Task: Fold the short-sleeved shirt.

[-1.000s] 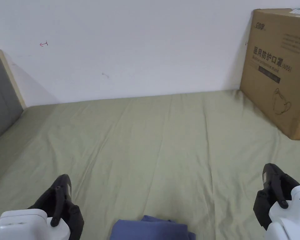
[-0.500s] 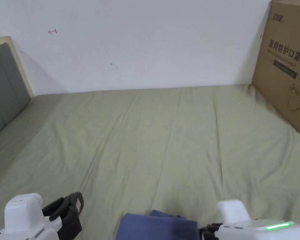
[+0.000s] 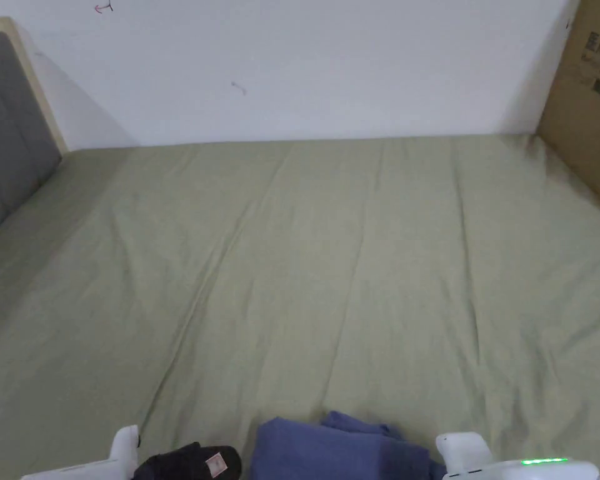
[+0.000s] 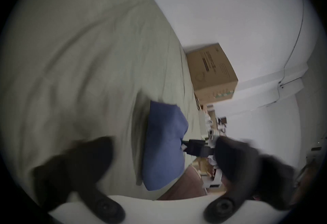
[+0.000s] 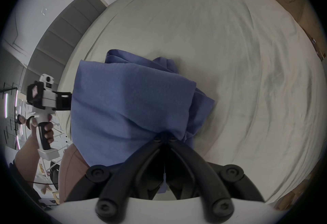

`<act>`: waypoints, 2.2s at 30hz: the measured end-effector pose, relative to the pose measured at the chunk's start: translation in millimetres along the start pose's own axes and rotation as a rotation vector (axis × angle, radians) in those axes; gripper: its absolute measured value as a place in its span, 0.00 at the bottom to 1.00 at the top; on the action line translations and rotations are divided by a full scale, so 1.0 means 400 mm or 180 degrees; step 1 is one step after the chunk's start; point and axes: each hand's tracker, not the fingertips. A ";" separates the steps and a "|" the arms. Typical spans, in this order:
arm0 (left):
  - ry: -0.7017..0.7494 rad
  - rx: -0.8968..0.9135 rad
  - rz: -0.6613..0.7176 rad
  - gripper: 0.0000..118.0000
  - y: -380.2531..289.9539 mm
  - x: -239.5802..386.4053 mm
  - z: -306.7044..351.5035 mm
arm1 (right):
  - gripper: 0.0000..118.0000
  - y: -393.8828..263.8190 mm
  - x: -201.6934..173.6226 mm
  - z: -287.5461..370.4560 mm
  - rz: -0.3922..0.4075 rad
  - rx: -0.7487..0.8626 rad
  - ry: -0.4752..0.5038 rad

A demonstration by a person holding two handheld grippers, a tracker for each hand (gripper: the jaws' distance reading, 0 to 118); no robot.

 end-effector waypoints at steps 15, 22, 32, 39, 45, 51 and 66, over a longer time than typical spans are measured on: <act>0.0317 -0.0240 -0.0446 0.16 -0.003 0.113 -0.118 | 0.00 -0.037 -0.011 0.068 -0.0382 0.0309 0.0135; 0.2335 -0.0097 -0.1120 0.16 0.208 0.119 0.312 | 0.00 -0.062 -0.053 0.132 -0.0190 0.0428 0.0001; 0.3893 -0.0182 -0.1463 0.94 0.375 0.050 0.568 | 0.00 -0.059 -0.065 0.124 -0.0235 0.0396 -0.0182; 0.3558 0.0353 -0.1716 0.95 0.338 0.143 0.626 | 0.00 -0.045 -0.076 0.165 -0.0251 0.0545 -0.0176; 0.2442 0.1001 -0.1736 0.15 0.101 0.310 0.367 | 0.00 -0.045 -0.099 0.227 -0.0206 0.0821 -0.0149; 0.1723 0.1094 -0.1980 0.00 -0.130 0.484 0.084 | 0.00 -0.023 -0.103 0.375 -0.0144 0.1175 -0.0077; 0.2000 0.3410 -0.3620 0.00 -0.406 0.826 0.066 | 0.00 -0.216 -0.215 0.631 0.0704 0.4187 -0.1418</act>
